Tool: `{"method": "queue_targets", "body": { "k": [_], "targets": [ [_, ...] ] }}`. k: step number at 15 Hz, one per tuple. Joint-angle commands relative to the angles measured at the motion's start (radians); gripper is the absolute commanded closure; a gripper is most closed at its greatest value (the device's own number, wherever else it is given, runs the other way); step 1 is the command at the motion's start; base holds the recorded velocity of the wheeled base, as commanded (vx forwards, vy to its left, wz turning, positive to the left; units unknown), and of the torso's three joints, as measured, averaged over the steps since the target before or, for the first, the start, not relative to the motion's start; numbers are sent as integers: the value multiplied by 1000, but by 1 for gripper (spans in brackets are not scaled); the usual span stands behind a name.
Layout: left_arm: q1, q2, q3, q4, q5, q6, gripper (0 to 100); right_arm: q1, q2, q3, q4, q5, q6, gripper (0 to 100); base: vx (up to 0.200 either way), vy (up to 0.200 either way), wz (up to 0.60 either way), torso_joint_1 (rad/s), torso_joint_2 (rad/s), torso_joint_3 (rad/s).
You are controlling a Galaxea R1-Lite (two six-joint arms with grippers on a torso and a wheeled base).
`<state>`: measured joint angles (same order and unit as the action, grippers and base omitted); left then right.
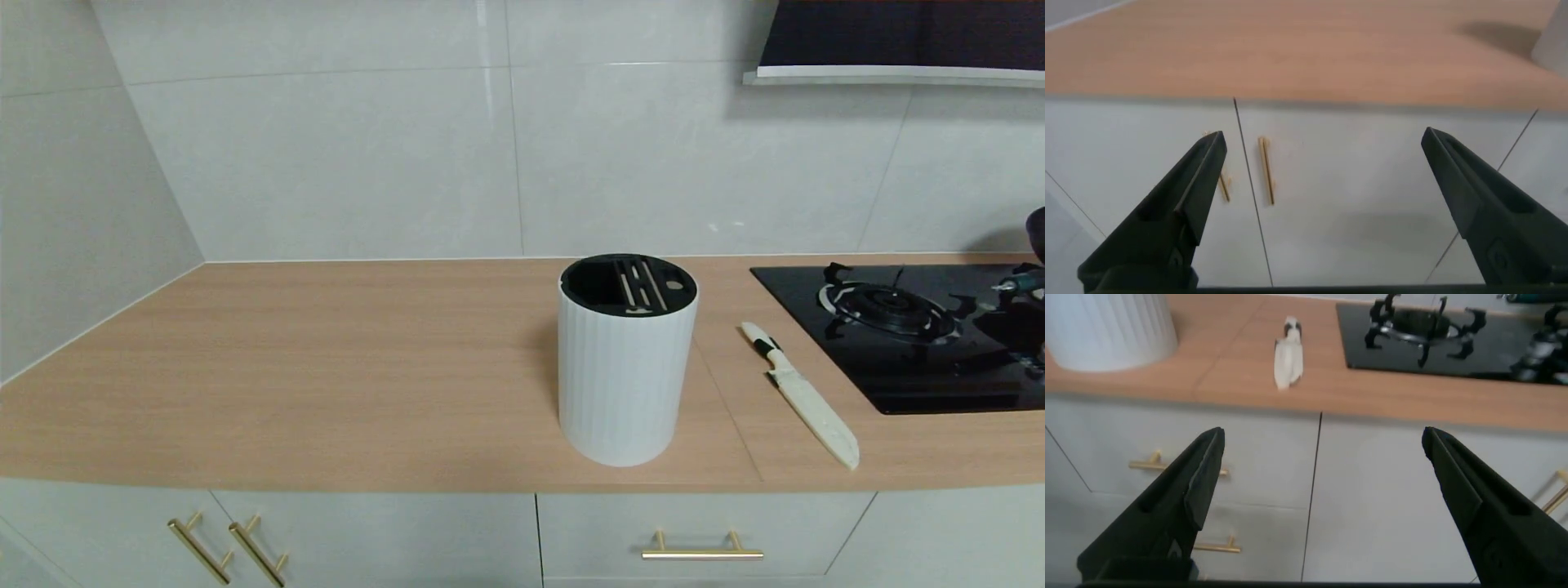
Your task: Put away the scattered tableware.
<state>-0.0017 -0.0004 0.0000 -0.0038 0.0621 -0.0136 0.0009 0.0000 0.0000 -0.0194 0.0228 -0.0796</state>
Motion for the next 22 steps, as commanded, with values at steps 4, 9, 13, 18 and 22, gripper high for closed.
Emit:
{"method": "queue_targets", "body": {
  "k": [4,9,13,18,22],
  "targets": [
    [0,0,0,-1,1,0,0,1,2,0,-1,0,0,0,0,0,0,253,-540,-290],
    [0,0,0,-1,1,0,0,1,2,0,-1,0,0,0,0,0,0,268,-580,-308],
    [0,0,0,-1,1,0,0,1,2,0,-1,0,1,0,0,0,0,238,-502,-265],
    [0,0,0,-1,1,0,0,1,2,0,-1,0,3,0,0,0,0,48,-99,-52],
    [0,0,0,-1,1,0,0,1,0,0,1,0,12,0,0,0,0,0,0,0]
  ]
}}
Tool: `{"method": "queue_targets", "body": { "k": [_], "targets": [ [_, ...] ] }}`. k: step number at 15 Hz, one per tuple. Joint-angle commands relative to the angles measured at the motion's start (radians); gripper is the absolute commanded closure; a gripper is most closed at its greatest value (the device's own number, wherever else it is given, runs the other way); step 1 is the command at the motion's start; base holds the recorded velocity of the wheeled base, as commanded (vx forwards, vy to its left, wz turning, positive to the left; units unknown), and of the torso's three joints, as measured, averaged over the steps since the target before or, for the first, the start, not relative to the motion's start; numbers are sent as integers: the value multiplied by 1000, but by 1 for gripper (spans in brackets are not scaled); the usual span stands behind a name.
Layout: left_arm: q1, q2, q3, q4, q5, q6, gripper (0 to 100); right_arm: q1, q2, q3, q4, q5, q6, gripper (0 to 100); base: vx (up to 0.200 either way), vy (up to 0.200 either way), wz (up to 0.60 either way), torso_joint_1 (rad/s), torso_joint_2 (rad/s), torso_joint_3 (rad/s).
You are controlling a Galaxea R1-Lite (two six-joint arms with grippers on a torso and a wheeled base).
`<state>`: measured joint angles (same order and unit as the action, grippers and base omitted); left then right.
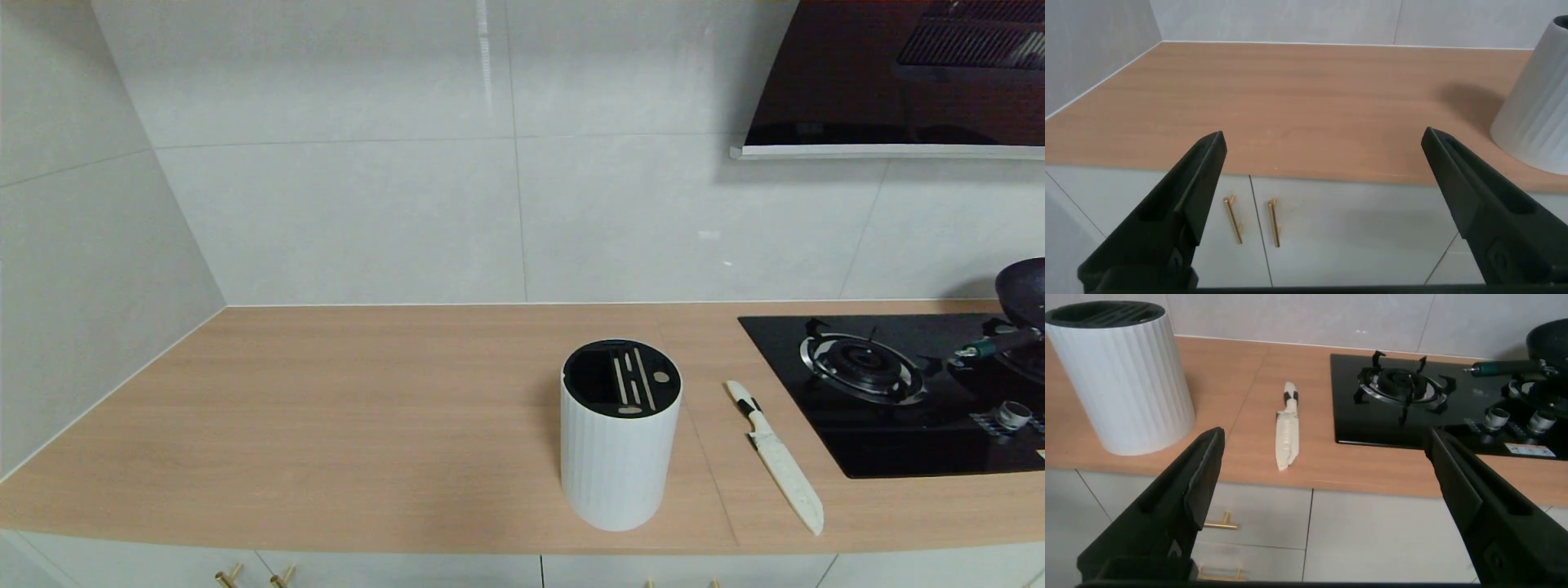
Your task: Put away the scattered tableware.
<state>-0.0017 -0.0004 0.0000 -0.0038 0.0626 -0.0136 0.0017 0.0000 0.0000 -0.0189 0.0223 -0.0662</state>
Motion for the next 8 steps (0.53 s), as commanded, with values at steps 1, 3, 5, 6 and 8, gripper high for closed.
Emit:
{"method": "queue_targets", "body": {
  "k": [1,3,5,6,8],
  "targets": [
    [0,0,0,-1,0,1,0,0,0,0,-3,1,5,0,0,0,0,0,0,0],
    [0,0,0,-1,0,3,0,0,0,0,-3,2,-12,0,0,0,0,0,0,0],
    [0,0,0,-1,0,4,0,1,6,-67,1,8,-9,0,0,0,0,0,0,0],
    [0,0,0,-1,0,6,0,11,51,-124,16,39,6,0,0,0,0,0,0,0],
    [0,0,0,-1,0,6,0,26,222,-183,28,103,5,0,0,0,0,0,0,0]
  ]
}}
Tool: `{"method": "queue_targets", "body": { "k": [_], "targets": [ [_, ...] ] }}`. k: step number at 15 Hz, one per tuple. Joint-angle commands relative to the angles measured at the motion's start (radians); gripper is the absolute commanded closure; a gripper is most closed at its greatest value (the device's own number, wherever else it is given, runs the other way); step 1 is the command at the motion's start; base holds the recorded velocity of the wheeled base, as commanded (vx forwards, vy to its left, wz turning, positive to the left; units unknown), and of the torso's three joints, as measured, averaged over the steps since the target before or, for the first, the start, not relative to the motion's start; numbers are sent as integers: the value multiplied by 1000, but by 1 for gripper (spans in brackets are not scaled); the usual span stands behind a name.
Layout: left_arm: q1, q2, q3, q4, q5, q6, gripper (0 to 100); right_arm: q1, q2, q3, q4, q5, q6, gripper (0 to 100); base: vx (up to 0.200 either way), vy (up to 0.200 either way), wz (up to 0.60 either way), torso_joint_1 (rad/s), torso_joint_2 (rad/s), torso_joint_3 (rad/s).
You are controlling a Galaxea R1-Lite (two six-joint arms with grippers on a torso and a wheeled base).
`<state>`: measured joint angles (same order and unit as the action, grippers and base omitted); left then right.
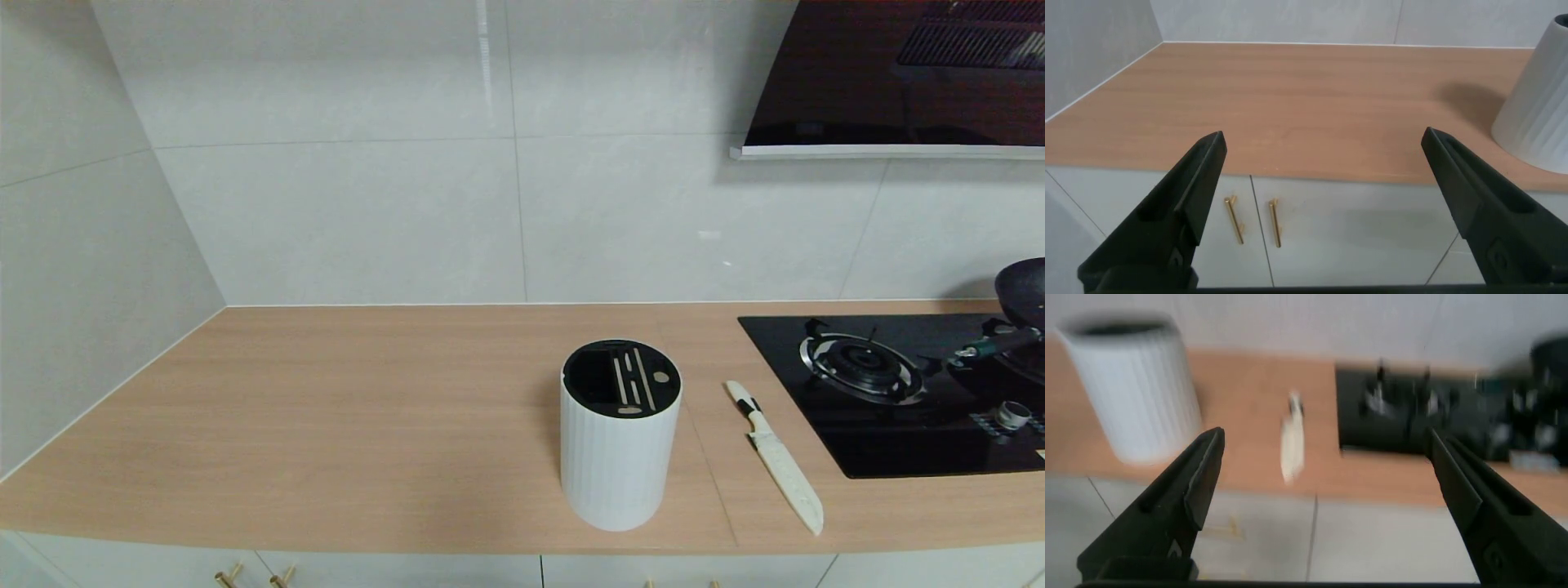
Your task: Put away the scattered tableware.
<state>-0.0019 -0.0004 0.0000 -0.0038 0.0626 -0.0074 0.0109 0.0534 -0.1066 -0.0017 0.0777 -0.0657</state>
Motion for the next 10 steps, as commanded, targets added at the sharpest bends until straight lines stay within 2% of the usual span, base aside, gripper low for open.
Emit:
{"method": "queue_targets", "body": {
  "k": [1,5,6,10],
  "targets": [
    [0,0,0,-1,0,0,0,29,289,-100,5,86,6,0,0,0,0,0,0,0],
    [0,0,0,-1,0,0,0,89,795,-229,-35,113,4,0,0,0,0,0,0,0],
    [0,0,0,-1,0,0,0,101,974,-277,-75,106,3,0,0,0,0,0,0,0],
    [0,0,0,-1,0,0,0,118,1408,-377,-317,65,3,0,0,0,0,0,0,0]
  ]
}}
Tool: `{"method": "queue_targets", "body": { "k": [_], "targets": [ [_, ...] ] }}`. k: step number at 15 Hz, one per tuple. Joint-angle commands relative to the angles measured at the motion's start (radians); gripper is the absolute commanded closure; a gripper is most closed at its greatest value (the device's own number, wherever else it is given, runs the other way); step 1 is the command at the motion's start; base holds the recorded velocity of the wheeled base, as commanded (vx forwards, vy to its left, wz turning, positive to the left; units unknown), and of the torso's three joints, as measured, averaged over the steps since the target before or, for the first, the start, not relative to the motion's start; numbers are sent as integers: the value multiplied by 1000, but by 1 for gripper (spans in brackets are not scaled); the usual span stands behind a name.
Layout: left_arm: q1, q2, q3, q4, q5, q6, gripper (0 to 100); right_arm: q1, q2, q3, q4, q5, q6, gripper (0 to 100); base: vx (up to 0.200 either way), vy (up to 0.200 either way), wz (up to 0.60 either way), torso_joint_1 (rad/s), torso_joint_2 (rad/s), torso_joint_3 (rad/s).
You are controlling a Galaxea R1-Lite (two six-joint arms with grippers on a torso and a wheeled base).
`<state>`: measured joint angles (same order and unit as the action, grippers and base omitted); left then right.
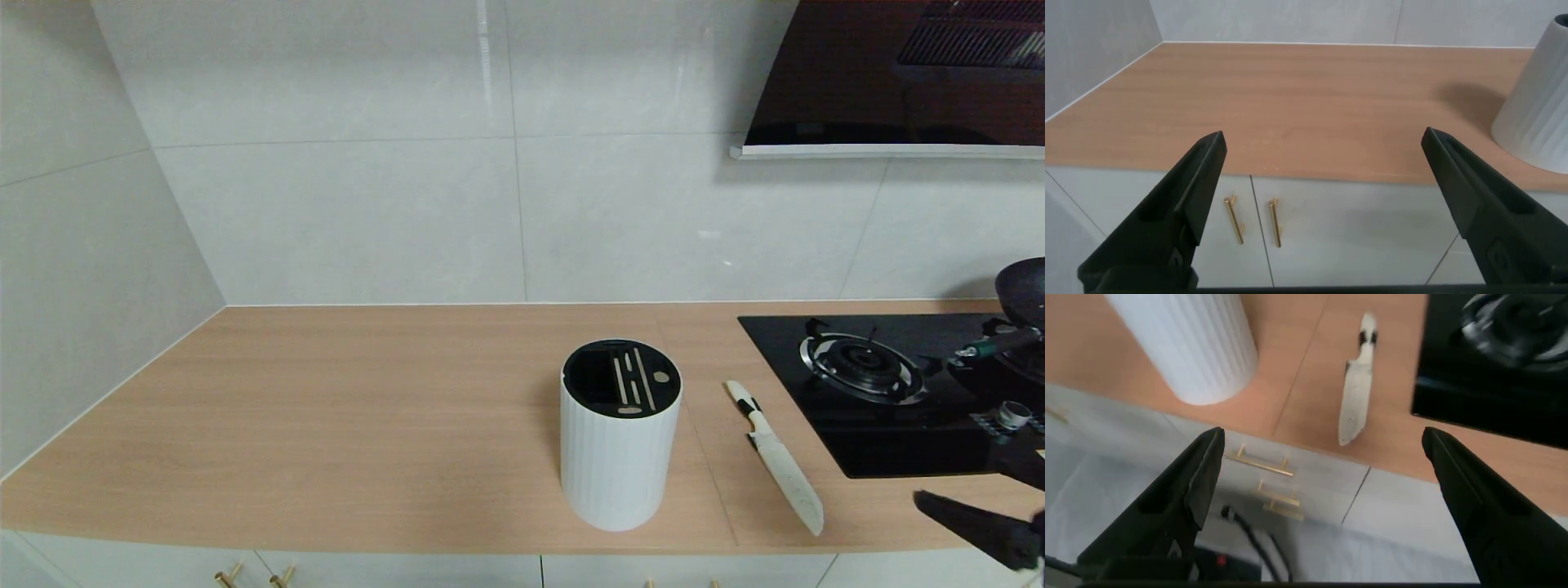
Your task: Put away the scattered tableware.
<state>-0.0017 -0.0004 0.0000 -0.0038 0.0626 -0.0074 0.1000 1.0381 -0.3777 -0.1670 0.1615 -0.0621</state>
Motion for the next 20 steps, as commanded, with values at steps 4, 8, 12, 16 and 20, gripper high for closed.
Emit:
{"method": "queue_targets", "body": {
  "k": [4,8,12,16,20],
  "targets": [
    [0,0,0,-1,0,0,0,30,740,-190,-371,-65,-7,0,0,0,0,0,0,0],
    [0,0,0,-1,0,0,0,30,962,-244,-503,-91,-5,0,0,0,0,0,0,0],
    [0,0,0,-1,0,0,0,29,1143,-279,-664,-155,-7,0,0,0,0,0,0,0],
    [0,0,0,-1,0,0,0,3,1231,-310,-747,-166,-5,0,0,0,0,0,0,0],
    [0,0,0,-1,0,0,0,-5,1252,-317,-775,-174,-2,0,0,0,0,0,0,0]
  ]
}}
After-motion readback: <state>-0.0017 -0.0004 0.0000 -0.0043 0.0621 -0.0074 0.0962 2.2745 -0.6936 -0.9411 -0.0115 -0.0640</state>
